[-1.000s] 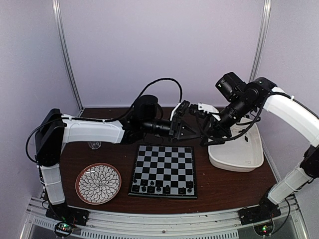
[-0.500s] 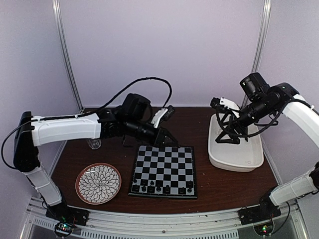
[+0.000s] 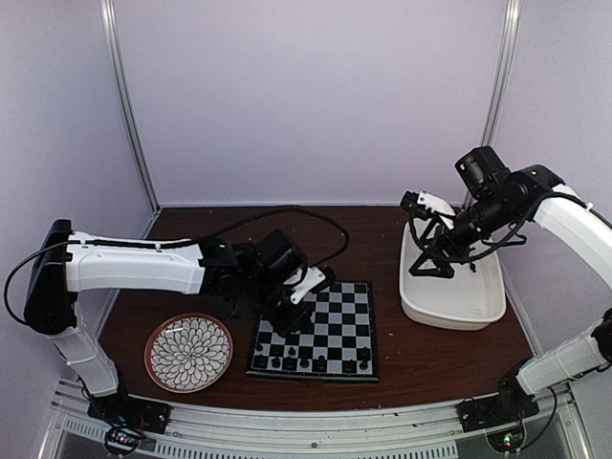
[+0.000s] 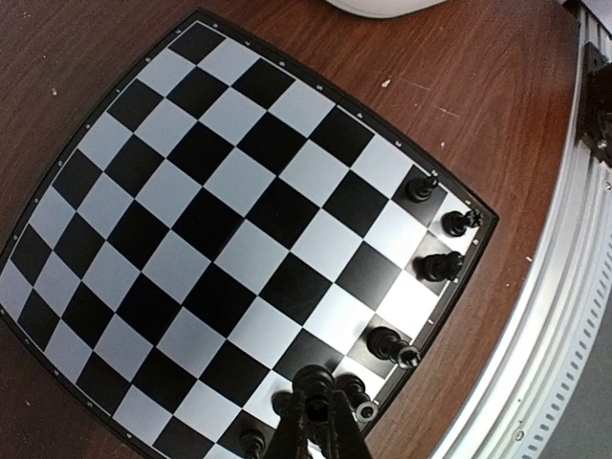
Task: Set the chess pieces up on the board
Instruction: Place the pawn at e7.
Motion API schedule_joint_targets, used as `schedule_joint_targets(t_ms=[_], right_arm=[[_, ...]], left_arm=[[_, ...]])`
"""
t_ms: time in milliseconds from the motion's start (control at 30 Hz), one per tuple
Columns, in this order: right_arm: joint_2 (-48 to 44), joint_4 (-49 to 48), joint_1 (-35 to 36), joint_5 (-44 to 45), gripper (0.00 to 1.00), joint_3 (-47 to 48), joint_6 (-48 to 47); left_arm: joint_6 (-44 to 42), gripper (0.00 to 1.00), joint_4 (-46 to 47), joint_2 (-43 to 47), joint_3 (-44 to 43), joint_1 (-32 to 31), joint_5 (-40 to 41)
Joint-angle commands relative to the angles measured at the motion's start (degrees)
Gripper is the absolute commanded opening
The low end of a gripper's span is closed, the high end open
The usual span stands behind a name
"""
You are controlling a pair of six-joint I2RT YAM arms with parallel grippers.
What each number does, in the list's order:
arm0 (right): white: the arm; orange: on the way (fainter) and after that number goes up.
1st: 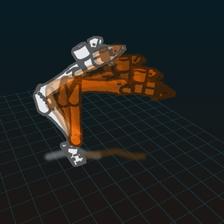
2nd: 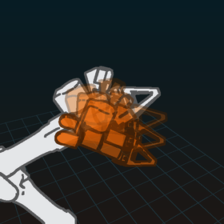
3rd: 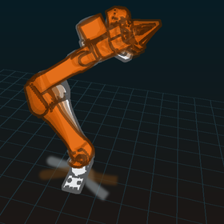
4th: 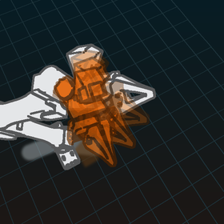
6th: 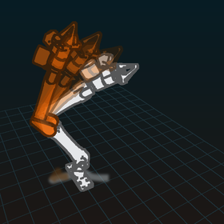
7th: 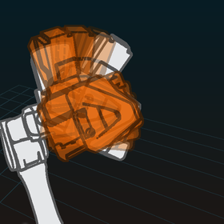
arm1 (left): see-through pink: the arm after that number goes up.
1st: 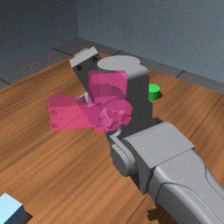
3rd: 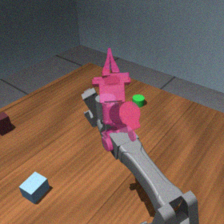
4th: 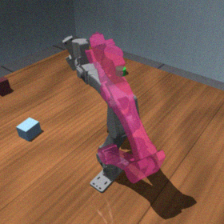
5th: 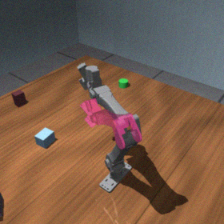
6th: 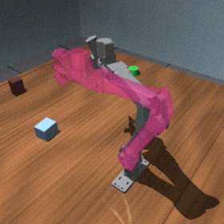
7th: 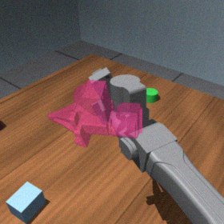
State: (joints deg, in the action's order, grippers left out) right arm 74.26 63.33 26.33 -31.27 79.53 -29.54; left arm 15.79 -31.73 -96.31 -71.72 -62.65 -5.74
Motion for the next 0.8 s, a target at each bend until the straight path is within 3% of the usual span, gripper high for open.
schedule_joint_targets(t_ms=[0,433,767], right_arm=[[-0.21,-1.02,-0.23,-0.60,0.99,-0.80,0.89],[-1.16,-1.71,-0.31,0.24,0.99,-2.63,0.78],[-0.88,-1.69,-0.31,0.07,1.00,-2.62,0.88]], left_arm=[[-2.09,0.01,-1.33,-4.55,-3.66,-0.77,3.37],[-2.16,0.00,0.02,-9.89,-5.89,-2.37,4.17],[0.98,0.00,-2.47,-8.72,-3.59,-4.23,10.39]])
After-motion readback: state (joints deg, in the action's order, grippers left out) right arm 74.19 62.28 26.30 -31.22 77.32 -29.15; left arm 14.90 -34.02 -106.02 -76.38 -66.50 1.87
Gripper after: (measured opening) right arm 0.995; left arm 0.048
